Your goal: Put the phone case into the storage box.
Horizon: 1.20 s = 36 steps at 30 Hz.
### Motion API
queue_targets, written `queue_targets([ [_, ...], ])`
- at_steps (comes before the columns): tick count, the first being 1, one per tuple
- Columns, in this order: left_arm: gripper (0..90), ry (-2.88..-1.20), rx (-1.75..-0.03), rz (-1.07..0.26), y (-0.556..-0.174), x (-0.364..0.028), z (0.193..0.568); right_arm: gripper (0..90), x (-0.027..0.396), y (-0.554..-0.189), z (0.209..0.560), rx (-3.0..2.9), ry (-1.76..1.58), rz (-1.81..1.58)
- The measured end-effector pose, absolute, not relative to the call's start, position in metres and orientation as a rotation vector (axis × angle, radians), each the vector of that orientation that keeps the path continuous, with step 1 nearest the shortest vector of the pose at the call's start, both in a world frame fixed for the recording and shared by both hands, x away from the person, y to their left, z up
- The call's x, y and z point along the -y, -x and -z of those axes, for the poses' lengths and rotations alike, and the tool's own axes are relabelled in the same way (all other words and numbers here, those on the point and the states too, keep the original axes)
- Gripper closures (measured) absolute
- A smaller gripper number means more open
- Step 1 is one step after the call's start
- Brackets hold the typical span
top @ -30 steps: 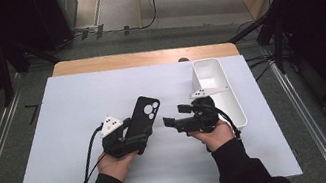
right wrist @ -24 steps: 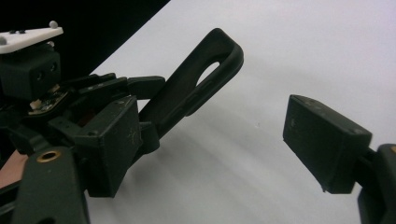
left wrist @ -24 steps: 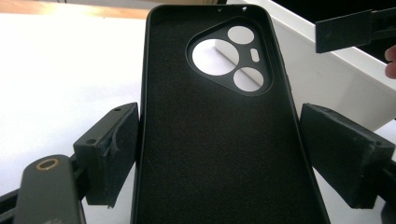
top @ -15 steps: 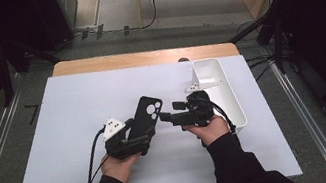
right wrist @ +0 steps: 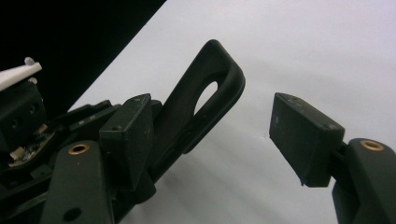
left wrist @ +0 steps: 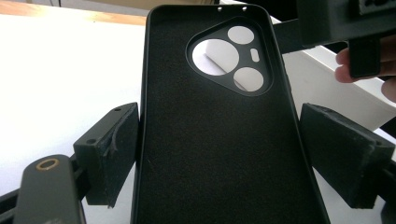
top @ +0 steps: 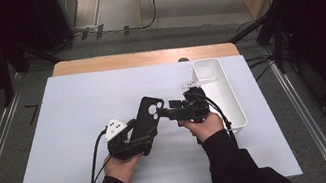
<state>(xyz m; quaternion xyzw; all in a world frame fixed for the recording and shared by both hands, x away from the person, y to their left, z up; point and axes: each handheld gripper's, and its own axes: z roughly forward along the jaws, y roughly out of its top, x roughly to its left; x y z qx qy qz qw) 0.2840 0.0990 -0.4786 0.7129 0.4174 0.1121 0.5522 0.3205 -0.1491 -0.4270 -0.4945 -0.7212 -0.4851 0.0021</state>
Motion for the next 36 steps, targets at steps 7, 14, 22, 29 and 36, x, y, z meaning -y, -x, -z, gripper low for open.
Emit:
queue_targets([
  [7, 14.4, -1.686, -0.989, -0.242, -0.284, -0.096, 0.480, 31.3, 0.147, -0.326, 0.427, 2.230, 1.558, 1.529],
  [14, 14.4, -1.689, -0.987, -0.235, -0.283, -0.093, 0.481, 34.9, 0.146, -0.333, 0.429, 2.192, 1.582, 1.504],
  [22, 14.4, -1.674, -0.993, -0.228, -0.283, -0.094, 0.480, 42.7, 0.142, -0.337, 0.433, 2.203, 1.608, 1.489],
  [29, 14.4, -1.662, -0.998, -0.223, -0.281, -0.093, 0.479, 53.2, 0.139, -0.342, 0.435, 2.128, 1.634, 1.458],
  [36, 14.4, -1.657, -1.005, -0.220, -0.280, -0.092, 0.481, 64.1, 0.140, -0.344, 0.435, 2.070, 1.656, 1.424],
])
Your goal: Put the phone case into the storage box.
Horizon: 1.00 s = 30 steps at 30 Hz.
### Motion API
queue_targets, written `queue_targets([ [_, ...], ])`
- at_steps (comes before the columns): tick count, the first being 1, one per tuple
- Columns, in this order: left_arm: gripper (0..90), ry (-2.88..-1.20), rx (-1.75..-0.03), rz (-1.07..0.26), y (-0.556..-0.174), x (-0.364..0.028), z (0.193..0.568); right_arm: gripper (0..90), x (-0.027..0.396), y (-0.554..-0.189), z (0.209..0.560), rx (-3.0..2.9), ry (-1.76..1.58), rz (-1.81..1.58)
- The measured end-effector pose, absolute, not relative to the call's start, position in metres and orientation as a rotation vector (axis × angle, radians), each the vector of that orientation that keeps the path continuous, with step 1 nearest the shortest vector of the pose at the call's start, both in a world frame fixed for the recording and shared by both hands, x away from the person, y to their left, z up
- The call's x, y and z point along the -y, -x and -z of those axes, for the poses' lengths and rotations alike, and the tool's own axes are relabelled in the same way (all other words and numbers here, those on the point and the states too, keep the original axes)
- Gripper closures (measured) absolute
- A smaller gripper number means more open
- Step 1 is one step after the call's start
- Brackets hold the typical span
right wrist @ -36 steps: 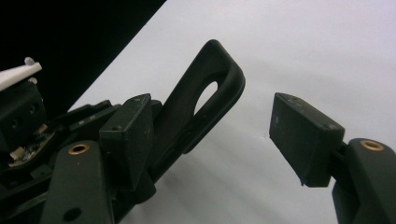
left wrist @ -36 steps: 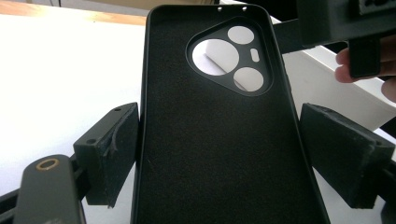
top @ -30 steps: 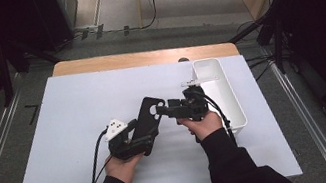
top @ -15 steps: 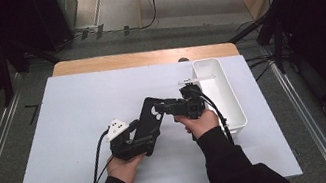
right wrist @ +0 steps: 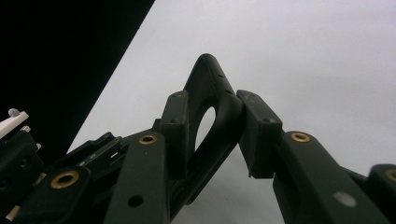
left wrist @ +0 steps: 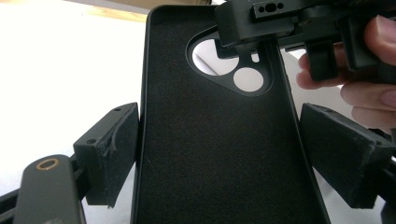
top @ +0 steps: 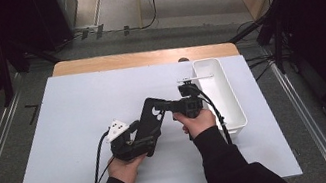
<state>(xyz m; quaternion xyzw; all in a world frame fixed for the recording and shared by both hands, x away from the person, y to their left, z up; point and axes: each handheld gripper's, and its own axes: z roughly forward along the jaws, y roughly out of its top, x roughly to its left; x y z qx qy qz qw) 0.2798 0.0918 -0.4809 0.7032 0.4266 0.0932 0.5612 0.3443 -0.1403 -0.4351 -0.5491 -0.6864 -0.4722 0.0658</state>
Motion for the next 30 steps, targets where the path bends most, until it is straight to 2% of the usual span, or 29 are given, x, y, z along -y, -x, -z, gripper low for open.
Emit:
queue_targets([
  [30, 13.1, -1.689, -0.974, -0.292, -0.2743, -0.0856, 0.4835, 72.5, 0.1452, -0.3468, 0.4295, 1.956, 1.655, 1.357],
])
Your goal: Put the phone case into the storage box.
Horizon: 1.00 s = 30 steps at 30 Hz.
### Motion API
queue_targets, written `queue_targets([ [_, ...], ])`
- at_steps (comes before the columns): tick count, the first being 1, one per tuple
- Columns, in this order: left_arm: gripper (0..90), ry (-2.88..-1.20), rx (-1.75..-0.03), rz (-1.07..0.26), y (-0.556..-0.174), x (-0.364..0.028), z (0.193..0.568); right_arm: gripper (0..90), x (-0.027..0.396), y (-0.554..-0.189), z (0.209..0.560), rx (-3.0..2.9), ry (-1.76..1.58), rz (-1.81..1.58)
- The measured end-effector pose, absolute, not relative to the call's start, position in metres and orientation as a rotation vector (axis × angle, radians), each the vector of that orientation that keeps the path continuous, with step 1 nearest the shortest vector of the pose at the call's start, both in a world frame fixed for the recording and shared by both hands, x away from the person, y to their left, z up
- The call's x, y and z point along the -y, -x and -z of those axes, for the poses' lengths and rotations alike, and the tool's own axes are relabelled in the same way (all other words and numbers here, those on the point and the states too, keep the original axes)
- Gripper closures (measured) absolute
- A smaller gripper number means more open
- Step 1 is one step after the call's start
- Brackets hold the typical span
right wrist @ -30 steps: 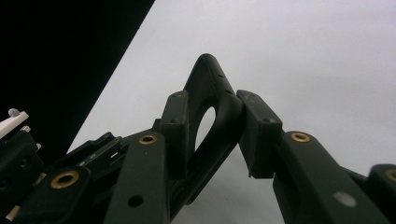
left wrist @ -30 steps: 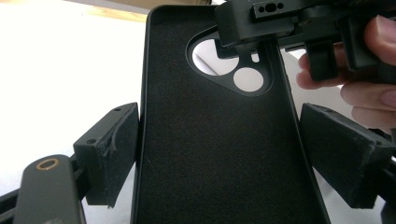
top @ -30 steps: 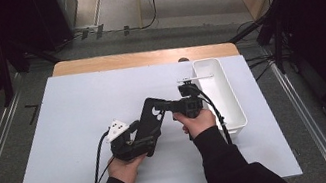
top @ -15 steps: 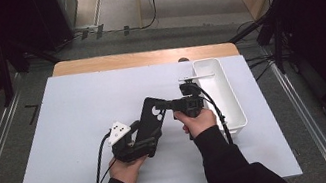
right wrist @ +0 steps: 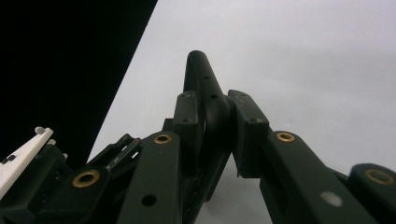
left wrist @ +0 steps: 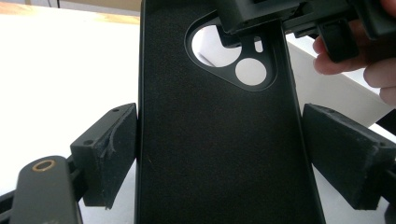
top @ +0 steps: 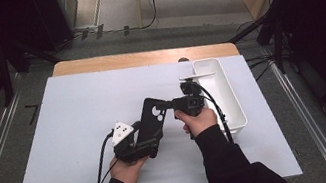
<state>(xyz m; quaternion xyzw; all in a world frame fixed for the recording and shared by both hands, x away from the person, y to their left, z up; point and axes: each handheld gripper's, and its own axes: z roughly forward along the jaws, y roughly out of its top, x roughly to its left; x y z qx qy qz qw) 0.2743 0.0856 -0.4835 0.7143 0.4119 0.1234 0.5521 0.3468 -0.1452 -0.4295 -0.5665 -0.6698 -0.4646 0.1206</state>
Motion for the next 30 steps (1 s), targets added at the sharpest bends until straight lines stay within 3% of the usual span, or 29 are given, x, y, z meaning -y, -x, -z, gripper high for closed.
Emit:
queue_targets([
  [8, 12.2, -1.719, -0.969, -0.262, -0.278, -0.083, 0.483, 73.9, 0.143, -0.344, 0.423, 1.960, 1.641, 1.357],
  [16, 3.7, -1.734, -0.962, -0.235, -0.279, -0.084, 0.479, 74.4, 0.142, -0.343, 0.421, 2.020, 1.630, 1.353],
  [30, 5.2, -1.760, -0.996, -0.068, -0.290, -0.094, 0.470, 74.4, 0.152, -0.341, 0.410, 2.107, 1.671, 1.399],
])
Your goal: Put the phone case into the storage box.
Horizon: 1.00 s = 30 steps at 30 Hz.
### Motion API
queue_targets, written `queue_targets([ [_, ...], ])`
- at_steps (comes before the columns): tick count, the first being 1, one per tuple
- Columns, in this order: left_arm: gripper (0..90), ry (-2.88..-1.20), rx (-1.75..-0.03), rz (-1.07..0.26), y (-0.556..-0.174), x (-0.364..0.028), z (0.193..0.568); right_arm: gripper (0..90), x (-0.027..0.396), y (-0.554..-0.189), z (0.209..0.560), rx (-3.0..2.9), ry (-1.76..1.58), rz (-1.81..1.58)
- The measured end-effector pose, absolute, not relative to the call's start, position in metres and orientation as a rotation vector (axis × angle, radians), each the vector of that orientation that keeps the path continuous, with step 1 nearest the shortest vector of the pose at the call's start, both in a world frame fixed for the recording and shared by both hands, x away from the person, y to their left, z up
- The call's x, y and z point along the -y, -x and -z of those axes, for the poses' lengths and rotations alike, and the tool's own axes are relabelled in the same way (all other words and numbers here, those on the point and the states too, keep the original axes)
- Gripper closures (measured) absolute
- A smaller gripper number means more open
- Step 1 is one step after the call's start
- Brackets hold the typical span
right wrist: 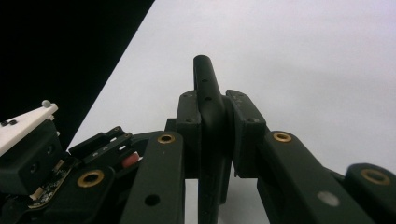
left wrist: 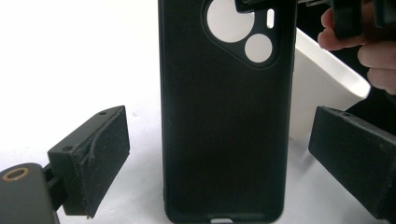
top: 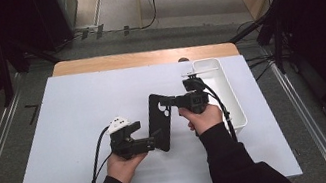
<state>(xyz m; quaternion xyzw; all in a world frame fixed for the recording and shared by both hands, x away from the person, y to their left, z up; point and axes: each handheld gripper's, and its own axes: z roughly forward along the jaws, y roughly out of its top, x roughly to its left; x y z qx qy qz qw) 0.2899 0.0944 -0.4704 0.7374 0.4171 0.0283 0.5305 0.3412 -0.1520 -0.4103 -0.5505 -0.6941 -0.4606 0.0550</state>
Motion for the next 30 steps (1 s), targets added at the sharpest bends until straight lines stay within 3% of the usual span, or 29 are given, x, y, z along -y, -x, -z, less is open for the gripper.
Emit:
queue_targets([
  [12, 6.3, -1.858, -0.975, 0.110, -0.303, -0.100, 0.468, 74.4, 0.153, -0.336, 0.404, 2.262, 1.643, 1.452],
  [16, 6.4, -1.905, -0.947, 0.104, -0.305, -0.103, 0.464, 74.4, 0.154, -0.334, 0.401, 2.308, 1.608, 1.488],
  [19, 6.4, -1.918, -0.941, 0.191, -0.307, -0.105, 0.463, 74.4, 0.154, -0.332, 0.400, 2.346, 1.572, 1.512],
  [28, 6.4, -2.003, -0.890, 0.162, -0.308, -0.113, 0.452, 74.4, 0.157, -0.330, 0.399, 2.390, 1.476, 1.546],
  [30, 15.8, -2.005, -0.885, 0.157, -0.309, -0.116, 0.450, 74.4, 0.159, -0.329, 0.399, 2.407, 1.442, 1.556],
])
